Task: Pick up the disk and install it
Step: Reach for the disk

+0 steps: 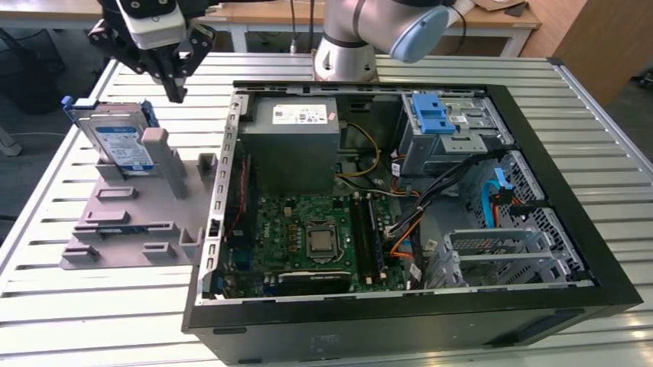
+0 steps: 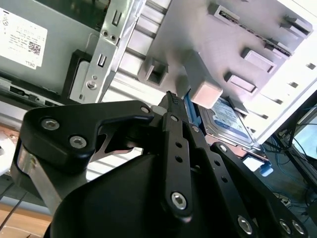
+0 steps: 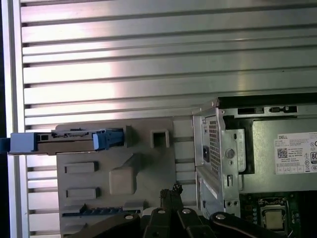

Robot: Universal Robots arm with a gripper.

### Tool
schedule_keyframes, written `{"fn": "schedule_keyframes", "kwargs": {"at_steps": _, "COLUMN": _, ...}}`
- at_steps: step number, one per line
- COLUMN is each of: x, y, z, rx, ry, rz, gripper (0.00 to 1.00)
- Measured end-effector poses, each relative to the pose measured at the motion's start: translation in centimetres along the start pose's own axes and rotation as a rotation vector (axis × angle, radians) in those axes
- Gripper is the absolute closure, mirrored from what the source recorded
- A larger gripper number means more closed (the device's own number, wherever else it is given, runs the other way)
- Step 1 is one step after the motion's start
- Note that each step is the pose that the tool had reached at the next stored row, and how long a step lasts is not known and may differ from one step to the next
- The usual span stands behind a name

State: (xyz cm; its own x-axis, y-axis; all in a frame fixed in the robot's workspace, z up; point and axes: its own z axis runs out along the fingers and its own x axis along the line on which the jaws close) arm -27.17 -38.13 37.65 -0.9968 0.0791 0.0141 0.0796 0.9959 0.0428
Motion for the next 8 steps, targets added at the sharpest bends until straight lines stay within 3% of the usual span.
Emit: {"fn": "schedule_keyframes", "kwargs": {"at_steps": 8, "x": 2.10, "y": 0.97, "z": 0.26, "rx": 0.0001, "ry": 0.0002, "rz": 0.000, "gripper": 0.89}}
